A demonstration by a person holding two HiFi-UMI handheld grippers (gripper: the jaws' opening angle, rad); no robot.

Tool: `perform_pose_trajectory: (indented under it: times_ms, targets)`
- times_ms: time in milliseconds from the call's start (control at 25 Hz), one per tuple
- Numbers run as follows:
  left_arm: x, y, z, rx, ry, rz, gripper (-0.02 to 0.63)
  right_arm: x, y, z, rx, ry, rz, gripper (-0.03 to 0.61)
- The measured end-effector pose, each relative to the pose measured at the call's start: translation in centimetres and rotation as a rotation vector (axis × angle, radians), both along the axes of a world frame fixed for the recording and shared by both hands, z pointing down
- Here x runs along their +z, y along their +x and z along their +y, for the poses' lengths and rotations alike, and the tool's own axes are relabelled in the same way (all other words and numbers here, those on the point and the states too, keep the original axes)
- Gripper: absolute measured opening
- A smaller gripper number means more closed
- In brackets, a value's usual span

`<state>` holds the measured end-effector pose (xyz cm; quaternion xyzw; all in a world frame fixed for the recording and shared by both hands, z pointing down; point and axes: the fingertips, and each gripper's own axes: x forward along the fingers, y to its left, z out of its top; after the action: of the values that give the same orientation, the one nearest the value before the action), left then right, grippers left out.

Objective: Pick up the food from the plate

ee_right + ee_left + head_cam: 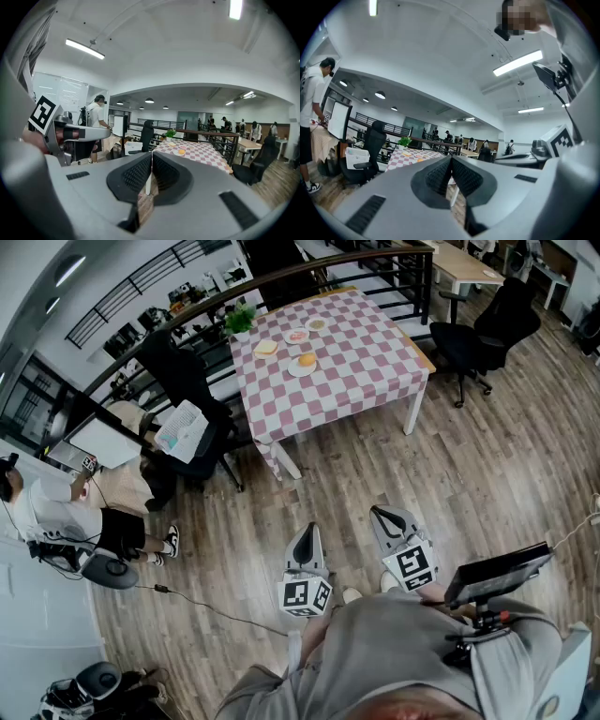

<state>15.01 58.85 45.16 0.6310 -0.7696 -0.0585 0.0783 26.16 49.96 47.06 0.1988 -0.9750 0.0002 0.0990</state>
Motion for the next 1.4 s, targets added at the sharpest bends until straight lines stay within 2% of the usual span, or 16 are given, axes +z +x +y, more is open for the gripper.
perform_pose_trajectory:
  times_ms: [160,360,520,680,1000,1200,1400]
  targets:
    - [-0.5,3.9,0.0,0.028,0.016,0.019,0.009,-0.8,3.3,-0.9,0.033,-0.002,0.008,0.018]
    - [-1.0,5.4,-0.2,0.043,0.029,0.002,0.009,-1.0,3.7,-0.4,0.007,0.002,-0.009,0.015]
    - [-1.0,6.4,-1.2,0.057,0.026,0.003,0.009,0.8,4.0,0.0,-0.055,-0.062,0.049,0.015]
    - [-0.9,8.3,-2.5,0.064,0.012,0.004,0.009,2.2,5.6,-0.8,-0.06,-0.117,0.071,0.015]
    - [-0.9,10.9,-3.9,-0.027,0.009,-0.047,0.009,3.2,7.1,-3.4,-0.142,-0.106,0.041,0.016]
    - [-3.0,11.1,-4.0,-0.086,0.036,-0.095,0.009,1.6,6.8,-5.2,-0.142,-0.075,0.018,0.017]
    - [-4.4,11.9,-4.9,-0.094,0.05,-0.127,0.009,0.3,6.7,-5.7,-0.156,-0.072,-0.015,0.017]
